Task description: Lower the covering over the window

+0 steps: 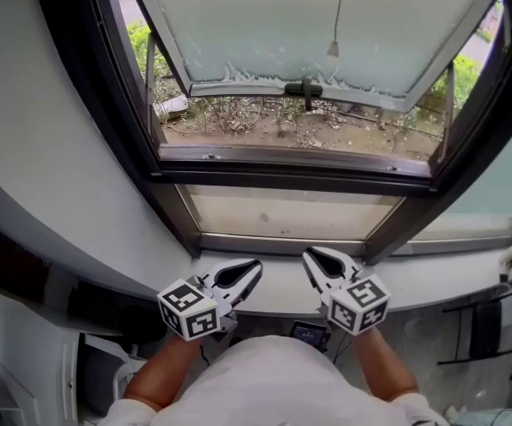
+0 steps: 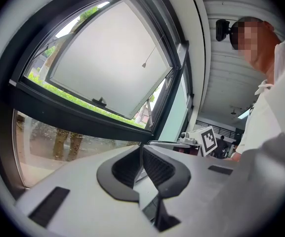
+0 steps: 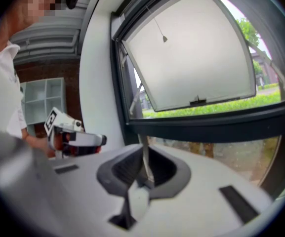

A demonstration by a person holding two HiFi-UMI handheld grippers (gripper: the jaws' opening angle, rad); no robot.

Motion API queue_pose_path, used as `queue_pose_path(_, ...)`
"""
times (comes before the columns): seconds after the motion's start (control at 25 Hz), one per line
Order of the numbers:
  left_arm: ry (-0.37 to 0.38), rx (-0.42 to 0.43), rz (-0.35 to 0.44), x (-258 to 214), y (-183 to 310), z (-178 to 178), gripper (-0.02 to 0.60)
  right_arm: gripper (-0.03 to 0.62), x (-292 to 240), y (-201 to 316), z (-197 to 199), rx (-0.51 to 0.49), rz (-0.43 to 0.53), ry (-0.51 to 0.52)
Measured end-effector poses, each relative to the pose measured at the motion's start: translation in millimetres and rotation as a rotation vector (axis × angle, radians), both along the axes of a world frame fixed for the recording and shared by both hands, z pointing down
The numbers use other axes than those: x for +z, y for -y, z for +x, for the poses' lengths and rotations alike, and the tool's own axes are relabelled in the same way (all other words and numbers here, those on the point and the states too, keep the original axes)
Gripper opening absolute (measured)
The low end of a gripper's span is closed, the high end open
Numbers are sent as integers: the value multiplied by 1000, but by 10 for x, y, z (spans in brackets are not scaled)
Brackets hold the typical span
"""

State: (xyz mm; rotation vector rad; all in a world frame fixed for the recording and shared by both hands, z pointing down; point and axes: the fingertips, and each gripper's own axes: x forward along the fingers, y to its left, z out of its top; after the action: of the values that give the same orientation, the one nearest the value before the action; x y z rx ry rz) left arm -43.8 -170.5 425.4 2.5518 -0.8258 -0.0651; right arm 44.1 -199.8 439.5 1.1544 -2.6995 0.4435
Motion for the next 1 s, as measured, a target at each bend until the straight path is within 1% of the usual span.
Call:
queue_pose_path(0.24, 27, -5, 79, -215, 207, 26, 17, 28, -288, 180, 14, -17, 95, -53)
queue_pose_path(0.4, 46, -17, 147, -445, 395, -19, 17, 28, -546, 354, 51, -7, 163, -81)
queue_pose_path(0.6, 80, -30, 211, -696, 628, -110, 17, 28, -869, 559, 114, 14, 239, -108)
queue_pose_path(0.88, 104, -50, 281, -1027, 883, -201, 17, 28, -1284, 780, 144, 37, 334, -150)
queue_pose_path(1.0, 112, -60, 297, -1126, 994, -232, 17, 28, -1432, 867, 144, 44, 370, -175)
